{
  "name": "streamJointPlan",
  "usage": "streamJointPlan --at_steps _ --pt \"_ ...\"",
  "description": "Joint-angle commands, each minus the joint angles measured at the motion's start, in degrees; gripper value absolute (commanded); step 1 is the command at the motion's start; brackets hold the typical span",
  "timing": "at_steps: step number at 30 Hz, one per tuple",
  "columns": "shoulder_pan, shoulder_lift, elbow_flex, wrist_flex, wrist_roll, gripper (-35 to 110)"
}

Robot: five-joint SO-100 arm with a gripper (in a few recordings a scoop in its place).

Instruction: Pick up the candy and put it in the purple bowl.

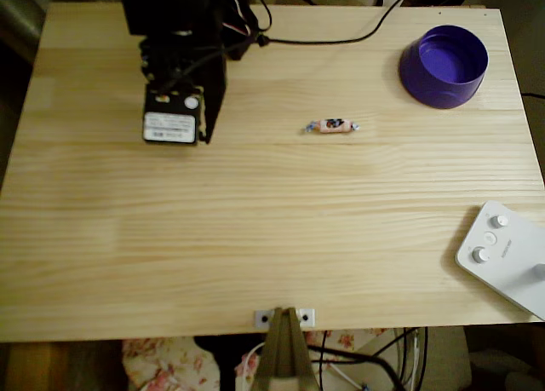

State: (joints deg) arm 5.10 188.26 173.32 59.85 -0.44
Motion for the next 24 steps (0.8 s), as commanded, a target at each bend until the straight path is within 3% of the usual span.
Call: streamJointPlan --at_steps 1,24 --pt "1.05 0.79 -0.70 0.18 -0.18 -1" --pt "1.76 0.79 -0.62 0.18 0.62 -1"
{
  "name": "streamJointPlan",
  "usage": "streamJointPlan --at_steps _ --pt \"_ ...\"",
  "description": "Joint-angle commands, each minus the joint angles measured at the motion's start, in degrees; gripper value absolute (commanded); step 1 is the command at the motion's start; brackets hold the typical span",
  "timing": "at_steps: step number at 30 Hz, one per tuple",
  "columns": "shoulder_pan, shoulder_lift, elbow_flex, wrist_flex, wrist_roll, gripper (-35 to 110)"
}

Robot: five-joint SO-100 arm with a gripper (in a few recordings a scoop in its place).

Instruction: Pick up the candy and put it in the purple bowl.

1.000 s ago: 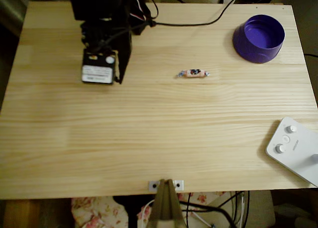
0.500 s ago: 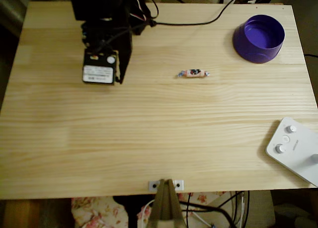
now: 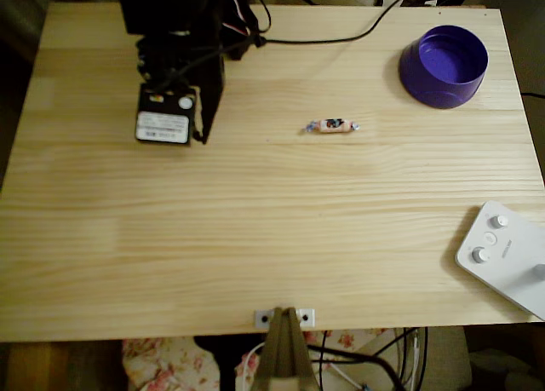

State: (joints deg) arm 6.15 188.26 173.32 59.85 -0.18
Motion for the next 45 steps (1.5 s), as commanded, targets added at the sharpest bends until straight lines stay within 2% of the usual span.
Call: streamJointPlan --at_steps 1,32,39,45 --pt "0.35 0.79 -0.62 0.18 0.09 -1" --pt "-2.90 0.70 -0.79 0.44 -5.89 -1" --pt "-2.20 -5.45 -4.22 0.44 -10.11 -1" --pt "-2.29 -16.26 -15.29 -1.32 -13.89 -1"
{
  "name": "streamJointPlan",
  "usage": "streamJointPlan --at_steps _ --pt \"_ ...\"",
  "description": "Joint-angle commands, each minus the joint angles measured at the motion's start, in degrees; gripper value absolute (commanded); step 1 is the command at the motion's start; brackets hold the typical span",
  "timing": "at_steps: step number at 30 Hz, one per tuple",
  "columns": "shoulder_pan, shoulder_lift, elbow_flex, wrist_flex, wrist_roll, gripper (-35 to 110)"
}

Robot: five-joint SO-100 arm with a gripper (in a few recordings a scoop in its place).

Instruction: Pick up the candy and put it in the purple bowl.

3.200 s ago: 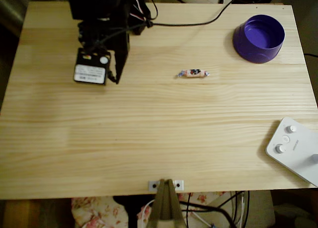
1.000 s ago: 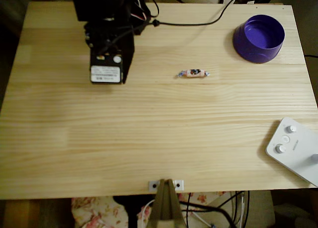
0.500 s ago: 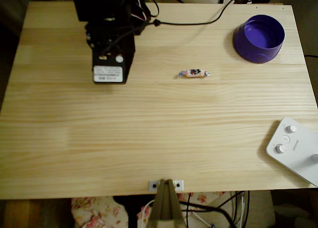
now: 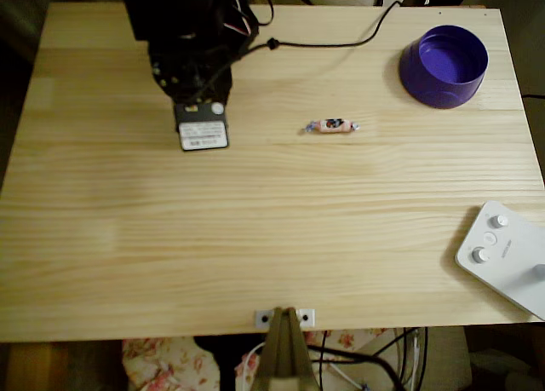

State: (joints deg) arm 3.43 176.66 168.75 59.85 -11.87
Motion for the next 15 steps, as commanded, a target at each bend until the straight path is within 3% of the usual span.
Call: streamJointPlan --at_steps 1,8,15 --pt "0.18 -6.77 -13.10 -1.49 -2.64 -1" --pt "-4.48 -21.88 -31.73 -0.35 -17.75 -1" --pt "-10.90 -30.76 -45.09 7.82 -23.64 -1"
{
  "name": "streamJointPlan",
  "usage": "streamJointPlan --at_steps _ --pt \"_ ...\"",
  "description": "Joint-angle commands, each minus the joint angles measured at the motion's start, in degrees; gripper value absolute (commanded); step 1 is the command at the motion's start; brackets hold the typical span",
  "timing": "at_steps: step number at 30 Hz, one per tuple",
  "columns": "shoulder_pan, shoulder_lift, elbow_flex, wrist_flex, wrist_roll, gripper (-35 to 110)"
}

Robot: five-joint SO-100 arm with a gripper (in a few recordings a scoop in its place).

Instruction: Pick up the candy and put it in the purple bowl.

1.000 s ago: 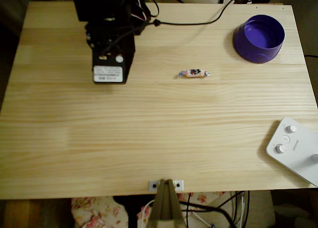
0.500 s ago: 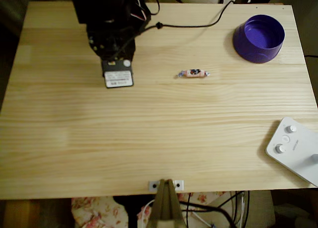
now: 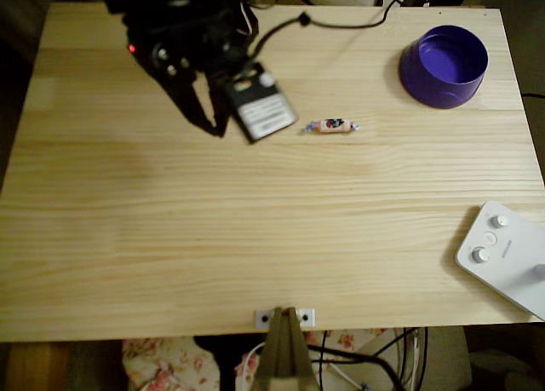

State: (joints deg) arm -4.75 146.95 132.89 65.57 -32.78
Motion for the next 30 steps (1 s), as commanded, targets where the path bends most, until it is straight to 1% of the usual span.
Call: streamJointPlan --at_steps 1,4,13,18,22,30 --pt "-3.78 -1.05 -9.58 2.11 -3.16 -1" --pt "-8.17 -1.05 -11.07 2.99 -4.13 -1" --pt "-26.37 -4.83 -17.31 11.25 -4.13 -1" --pt "-34.54 -6.77 -17.93 12.22 -4.92 0" --pt "-38.76 -10.11 -17.84 11.95 -4.57 5" --pt "-41.13 -18.11 -17.49 8.96 -0.79 13"
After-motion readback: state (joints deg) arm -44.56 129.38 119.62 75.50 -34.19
